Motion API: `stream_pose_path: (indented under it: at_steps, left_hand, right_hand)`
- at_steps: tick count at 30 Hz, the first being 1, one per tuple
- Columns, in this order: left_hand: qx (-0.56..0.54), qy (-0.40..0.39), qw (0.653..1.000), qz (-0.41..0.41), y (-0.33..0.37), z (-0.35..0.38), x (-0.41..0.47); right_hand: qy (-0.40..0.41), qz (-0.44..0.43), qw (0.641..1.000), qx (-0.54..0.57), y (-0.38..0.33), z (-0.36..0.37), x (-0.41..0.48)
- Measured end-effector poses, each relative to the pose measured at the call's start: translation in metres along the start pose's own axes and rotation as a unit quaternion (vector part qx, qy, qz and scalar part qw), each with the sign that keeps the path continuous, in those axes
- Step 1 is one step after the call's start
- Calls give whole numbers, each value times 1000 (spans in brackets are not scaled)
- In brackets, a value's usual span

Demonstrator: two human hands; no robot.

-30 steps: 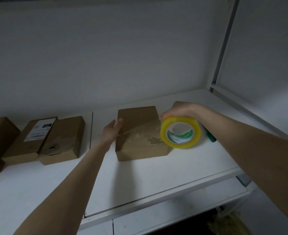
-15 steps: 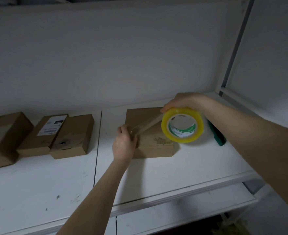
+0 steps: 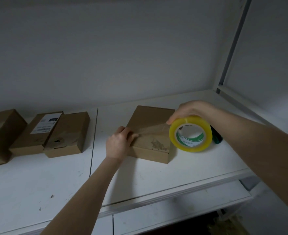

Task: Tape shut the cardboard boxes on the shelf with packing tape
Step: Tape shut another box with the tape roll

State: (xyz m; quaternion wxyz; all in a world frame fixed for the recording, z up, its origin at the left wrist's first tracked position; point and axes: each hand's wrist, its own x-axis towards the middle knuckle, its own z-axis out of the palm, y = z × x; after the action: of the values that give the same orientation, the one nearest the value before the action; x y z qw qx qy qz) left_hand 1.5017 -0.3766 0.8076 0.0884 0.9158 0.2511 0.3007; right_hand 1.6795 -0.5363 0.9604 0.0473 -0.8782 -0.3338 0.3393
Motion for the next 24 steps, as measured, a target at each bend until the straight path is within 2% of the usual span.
stream_pose_path:
  at_steps: [5,7,9,17,24]
  left_hand:
    - [25,-90,995,29,2,-10,-8]
    - [2,-156,988,19,1,-12,-12]
    - [-21,-187,982,-4,3,-12,-11]
    - [8,-188,980,-63,25,-1,5]
    - [-11,-180,982,-62,21,0,1]
  right_hand:
    - [11,-17,999,29,-3,-9,-6]
    - [10,-22,999,37,-4,-11,-7]
    - [12,-27,999,39,-5,-13,-8]
    - [5,-39,999,19,-5,-20,-14]
    - [24,14,999,-28,5,-8,-18]
